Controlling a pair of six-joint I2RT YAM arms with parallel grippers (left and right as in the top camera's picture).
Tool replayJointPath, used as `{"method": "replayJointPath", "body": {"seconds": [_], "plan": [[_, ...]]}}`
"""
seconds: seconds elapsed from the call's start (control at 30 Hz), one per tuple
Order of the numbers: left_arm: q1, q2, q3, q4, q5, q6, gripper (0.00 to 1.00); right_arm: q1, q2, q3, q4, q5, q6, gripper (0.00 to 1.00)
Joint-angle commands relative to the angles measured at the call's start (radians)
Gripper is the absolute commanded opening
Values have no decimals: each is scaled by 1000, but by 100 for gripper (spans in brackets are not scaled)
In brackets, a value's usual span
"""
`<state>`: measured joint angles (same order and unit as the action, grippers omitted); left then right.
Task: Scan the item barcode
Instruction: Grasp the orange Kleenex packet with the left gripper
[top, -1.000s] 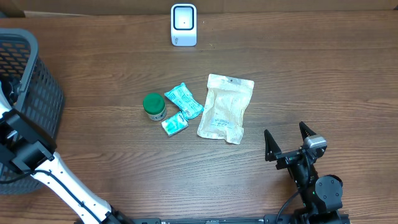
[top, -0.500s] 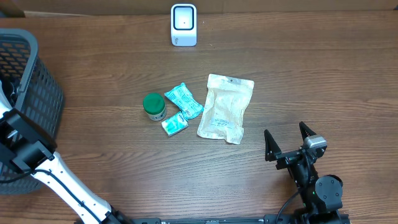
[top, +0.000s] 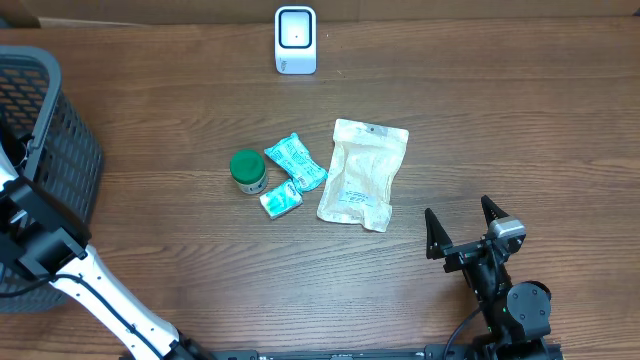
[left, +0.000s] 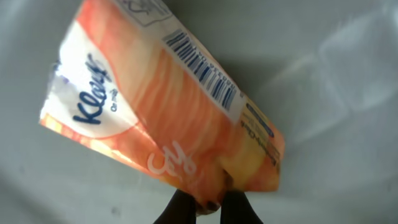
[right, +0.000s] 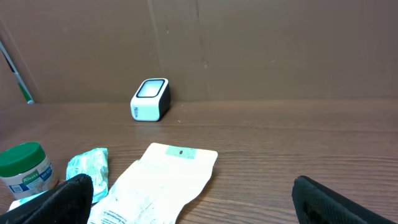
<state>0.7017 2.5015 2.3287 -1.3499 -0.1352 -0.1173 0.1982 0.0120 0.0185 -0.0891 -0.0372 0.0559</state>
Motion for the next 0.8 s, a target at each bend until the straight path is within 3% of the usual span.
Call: {"method": "replayJointPath", "body": {"seconds": [0.0,0.47,0.77], "plan": [[5,-84,-8,-19,17,-26,4,3,-9,-10,8,-1,-1,100],[5,-195,-8,-79,60,-48,4,3,-9,-10,8,-1,-1,100],[3,-460,-8,-27,85,-47,4,3,-9,-10,8,-1,-1,100]]}}
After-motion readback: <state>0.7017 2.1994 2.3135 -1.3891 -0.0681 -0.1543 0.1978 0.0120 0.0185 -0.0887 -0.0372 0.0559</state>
